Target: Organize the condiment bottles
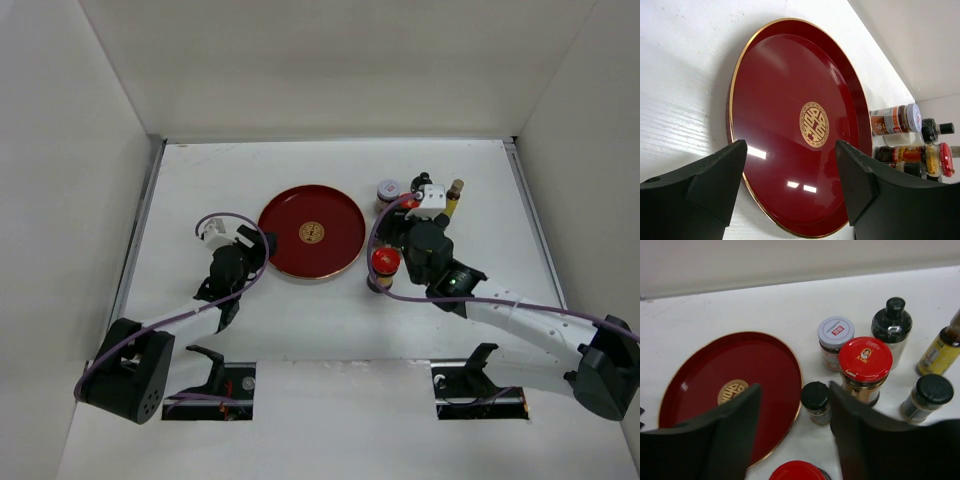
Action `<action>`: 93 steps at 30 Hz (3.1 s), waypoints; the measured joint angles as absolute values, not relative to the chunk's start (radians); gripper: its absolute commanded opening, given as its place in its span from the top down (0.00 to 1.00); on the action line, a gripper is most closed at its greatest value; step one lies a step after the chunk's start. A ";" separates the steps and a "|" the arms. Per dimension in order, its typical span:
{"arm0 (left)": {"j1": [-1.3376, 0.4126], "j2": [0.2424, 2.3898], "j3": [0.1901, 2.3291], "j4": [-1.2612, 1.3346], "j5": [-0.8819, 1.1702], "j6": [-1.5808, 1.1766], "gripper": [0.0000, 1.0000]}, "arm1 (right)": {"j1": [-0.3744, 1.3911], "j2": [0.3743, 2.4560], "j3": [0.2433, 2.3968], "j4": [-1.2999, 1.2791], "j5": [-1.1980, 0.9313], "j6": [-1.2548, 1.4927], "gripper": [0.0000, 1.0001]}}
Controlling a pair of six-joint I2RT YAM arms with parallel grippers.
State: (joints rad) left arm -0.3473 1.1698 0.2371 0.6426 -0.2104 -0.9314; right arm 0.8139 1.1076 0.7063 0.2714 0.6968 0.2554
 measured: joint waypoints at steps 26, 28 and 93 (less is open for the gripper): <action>-0.320 1.099 0.213 0.669 -0.241 -0.931 0.31 | 0.838 1.008 0.790 -0.341 0.566 0.435 0.00; -0.319 1.102 0.213 0.669 -0.242 -0.931 0.31 | 0.852 1.011 0.790 -0.357 0.542 0.446 0.00; -0.241 1.076 0.176 0.684 -0.231 -0.958 0.31 | 0.734 2.181 1.742 -0.027 0.355 0.192 0.13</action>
